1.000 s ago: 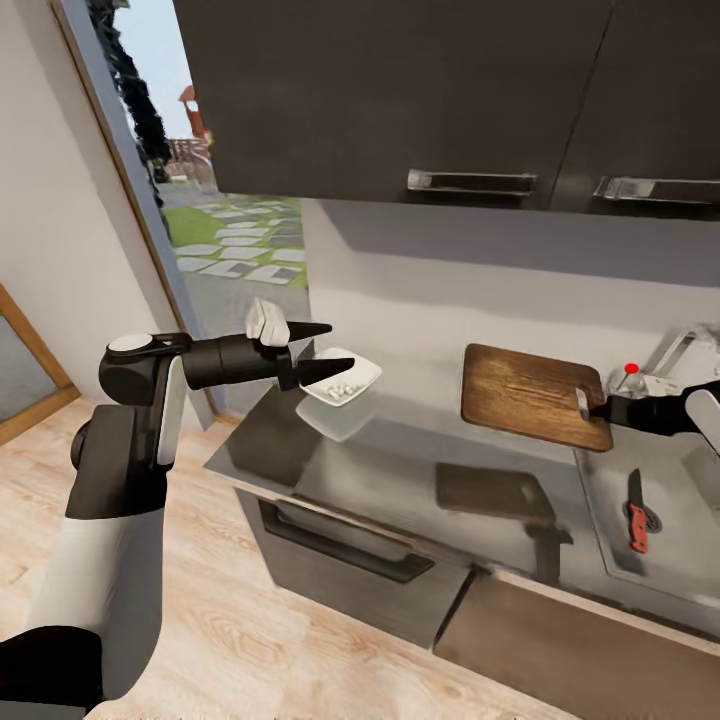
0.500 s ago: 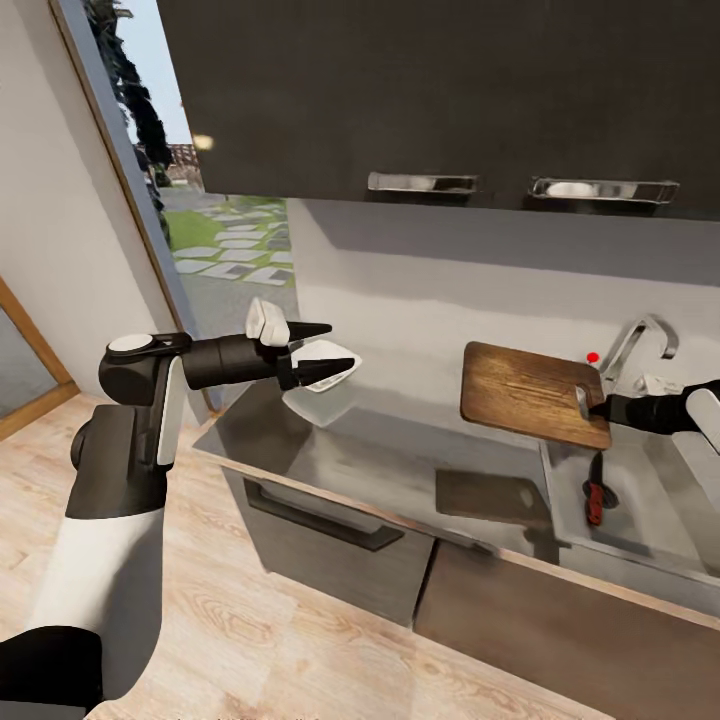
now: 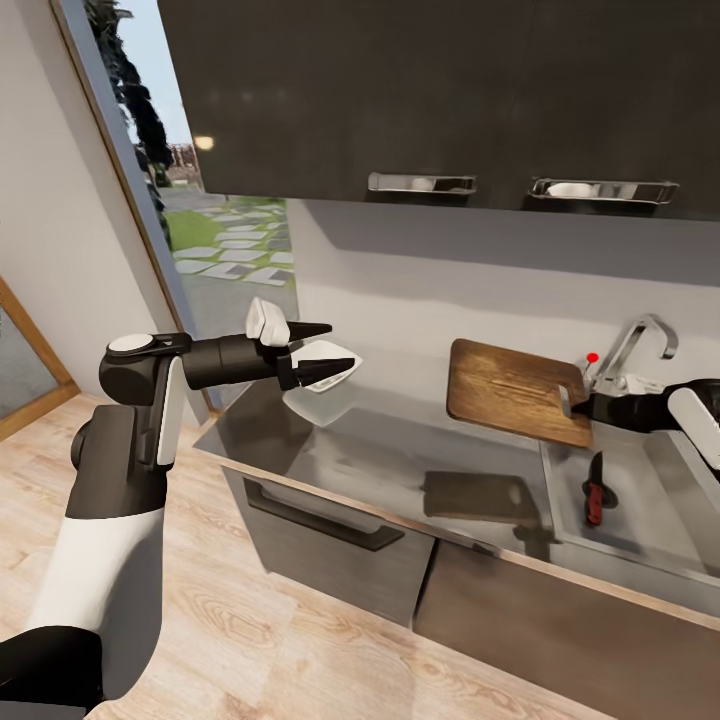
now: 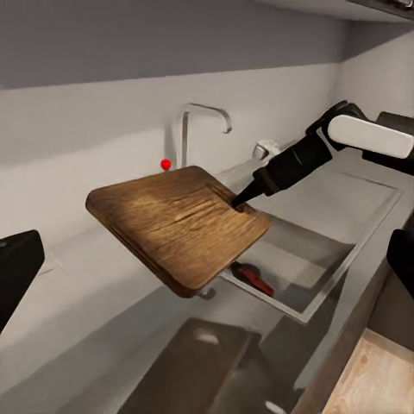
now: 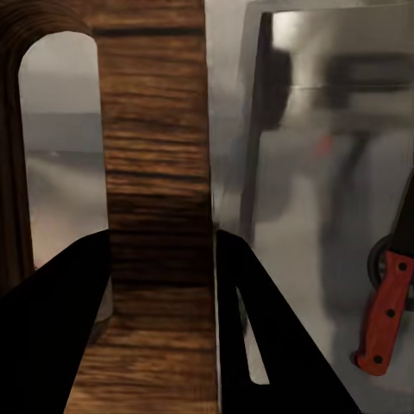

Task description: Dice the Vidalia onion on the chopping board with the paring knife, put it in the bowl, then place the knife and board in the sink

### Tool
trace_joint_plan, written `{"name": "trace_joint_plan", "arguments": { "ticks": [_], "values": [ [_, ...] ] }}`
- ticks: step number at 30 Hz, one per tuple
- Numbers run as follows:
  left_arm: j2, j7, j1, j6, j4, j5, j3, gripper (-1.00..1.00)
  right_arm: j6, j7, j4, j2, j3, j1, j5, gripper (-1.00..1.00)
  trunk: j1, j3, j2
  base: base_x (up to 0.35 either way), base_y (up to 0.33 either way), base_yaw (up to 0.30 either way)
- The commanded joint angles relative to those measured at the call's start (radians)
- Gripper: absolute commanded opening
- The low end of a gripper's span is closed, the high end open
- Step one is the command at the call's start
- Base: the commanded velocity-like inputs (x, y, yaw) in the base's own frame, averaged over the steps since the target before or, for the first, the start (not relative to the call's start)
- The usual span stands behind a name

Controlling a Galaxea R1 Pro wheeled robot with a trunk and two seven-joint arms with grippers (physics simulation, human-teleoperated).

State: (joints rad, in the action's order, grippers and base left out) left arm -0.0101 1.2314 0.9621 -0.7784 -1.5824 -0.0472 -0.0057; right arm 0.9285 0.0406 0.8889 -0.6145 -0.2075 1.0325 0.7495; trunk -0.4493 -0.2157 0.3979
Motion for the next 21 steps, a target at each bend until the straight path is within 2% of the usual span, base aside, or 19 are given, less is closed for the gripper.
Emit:
{"name": "trace_joint_plan", "arguments": {
  "ticks": [1, 3, 4, 5, 7, 8, 9, 10, 12, 13, 14, 18, 21],
  "values": [
    [-0.001, 0.007, 0.001, -0.010, -0.001, -0.005, 0.001, 1.00, 0.002, -0.003, 0.000, 0.005, 0.004, 0.001, -0.006, -1.00, -0.001, -0.002, 0.002, 0.000, 0.000, 0.042],
    [-0.001, 0.007, 0.001, -0.010, -0.001, -0.005, 0.001, 1.00, 0.002, -0.040, 0.001, 0.034, 0.024, 0.001, -0.003, -1.00, -0.001, -0.001, 0.002, 0.000, 0.000, 0.055],
    [-0.001, 0.007, 0.001, -0.011, -0.001, -0.005, 0.001, 1.00, -0.001, -0.186, 0.001, 0.123, 0.091, 0.001, -0.001, -1.00, -0.001, -0.001, 0.002, 0.000, 0.000, 0.067],
    [-0.001, 0.007, 0.001, -0.011, -0.001, -0.005, 0.001, 1.00, -0.002, -0.219, 0.001, 0.140, 0.113, 0.001, 0.000, -1.00, -0.001, -0.001, 0.002, 0.000, 0.000, 0.065],
    [-0.001, 0.007, 0.001, -0.011, -0.001, -0.005, 0.001, 1.00, -0.007, -0.359, 0.001, 0.217, 0.220, 0.001, 0.002, -1.00, -0.001, 0.000, 0.002, 0.000, 0.000, 0.063],
    [-0.005, 0.007, 0.001, -0.011, -0.001, -0.005, 0.001, 1.00, -0.013, -0.523, 0.004, 0.311, 0.344, 0.001, 0.005, -1.00, -0.001, 0.000, 0.002, 0.000, 0.000, 0.062],
    [-0.009, 0.007, 0.001, -0.011, -0.001, -0.005, 0.001, 1.00, -0.019, -0.574, 0.011, 0.340, 0.372, 0.001, 0.006, -1.00, -0.001, 0.000, 0.002, 0.000, 0.000, 0.061],
    [-0.012, 0.007, 0.001, -0.011, -0.001, -0.005, 0.001, 1.00, -0.023, -0.595, 0.015, 0.353, 0.382, 0.001, 0.006, -1.00, -0.001, 0.000, 0.002, 0.000, 0.000, 0.061],
    [-0.020, 0.007, 0.001, -0.011, -0.001, -0.005, 0.001, 1.00, -0.055, -0.665, 0.036, 0.402, 0.406, 0.001, 0.006, -1.00, -0.001, 0.000, 0.002, 0.000, 0.000, 0.061],
    [-0.021, 0.007, 0.001, -0.011, -0.001, -0.005, 0.001, 1.00, -0.065, -0.683, 0.041, 0.415, 0.410, 0.001, 0.006, -1.00, -0.001, 0.000, 0.002, 0.000, 0.000, 0.061],
    [-0.024, 0.007, 0.001, -0.011, -0.001, -0.005, 0.001, 1.00, -0.091, -0.723, 0.049, 0.440, 0.416, 0.001, 0.006, -1.00, -0.001, 0.000, 0.002, 0.000, 0.000, 0.061],
    [-0.028, 0.007, 0.001, -0.011, -0.001, -0.005, 0.001, 1.00, -0.252, -0.940, 0.083, 0.527, 0.430, 0.001, 0.007, -1.00, -0.001, 0.000, 0.002, 0.000, 0.000, 0.034],
    [-0.028, 0.007, 0.001, -0.012, -0.001, -0.005, 0.001, 1.00, -0.317, -1.016, 0.129, 0.561, 0.458, 0.002, 0.007, -1.00, -0.001, 0.000, 0.002, 0.000, 0.000, 0.006]
  ]
}}
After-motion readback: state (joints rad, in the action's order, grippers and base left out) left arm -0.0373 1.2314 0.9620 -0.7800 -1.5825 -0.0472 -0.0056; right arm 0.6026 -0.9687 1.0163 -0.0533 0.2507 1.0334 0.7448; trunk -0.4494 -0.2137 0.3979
